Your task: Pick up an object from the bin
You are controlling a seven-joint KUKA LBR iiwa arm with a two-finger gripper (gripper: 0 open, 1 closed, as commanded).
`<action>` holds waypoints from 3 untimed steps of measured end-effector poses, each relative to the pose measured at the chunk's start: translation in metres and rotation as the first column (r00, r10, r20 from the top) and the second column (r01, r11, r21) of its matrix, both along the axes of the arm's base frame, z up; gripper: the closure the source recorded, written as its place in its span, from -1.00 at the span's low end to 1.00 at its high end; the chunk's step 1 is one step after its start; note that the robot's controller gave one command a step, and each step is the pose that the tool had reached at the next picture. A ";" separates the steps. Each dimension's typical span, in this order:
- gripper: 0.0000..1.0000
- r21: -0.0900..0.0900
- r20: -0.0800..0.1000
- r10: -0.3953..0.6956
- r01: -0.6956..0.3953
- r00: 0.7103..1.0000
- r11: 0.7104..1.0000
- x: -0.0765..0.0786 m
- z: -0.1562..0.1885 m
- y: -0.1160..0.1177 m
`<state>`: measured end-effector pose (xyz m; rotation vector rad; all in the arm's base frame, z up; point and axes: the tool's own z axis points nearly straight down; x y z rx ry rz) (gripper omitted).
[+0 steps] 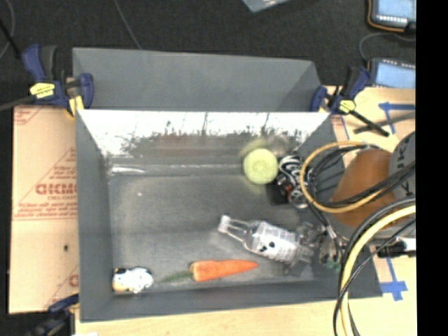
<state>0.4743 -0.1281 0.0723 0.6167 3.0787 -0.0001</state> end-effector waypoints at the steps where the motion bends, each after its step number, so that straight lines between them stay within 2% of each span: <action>1: 1.00 0.000 -0.001 0.004 -0.004 1.000 1.000 0.000 0.014 0.000; 3: 1.00 -0.001 0.004 0.005 -0.005 1.000 1.000 0.001 0.036 -0.001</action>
Offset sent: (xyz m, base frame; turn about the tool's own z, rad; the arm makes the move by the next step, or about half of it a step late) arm 0.0003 -0.0001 0.0491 0.0000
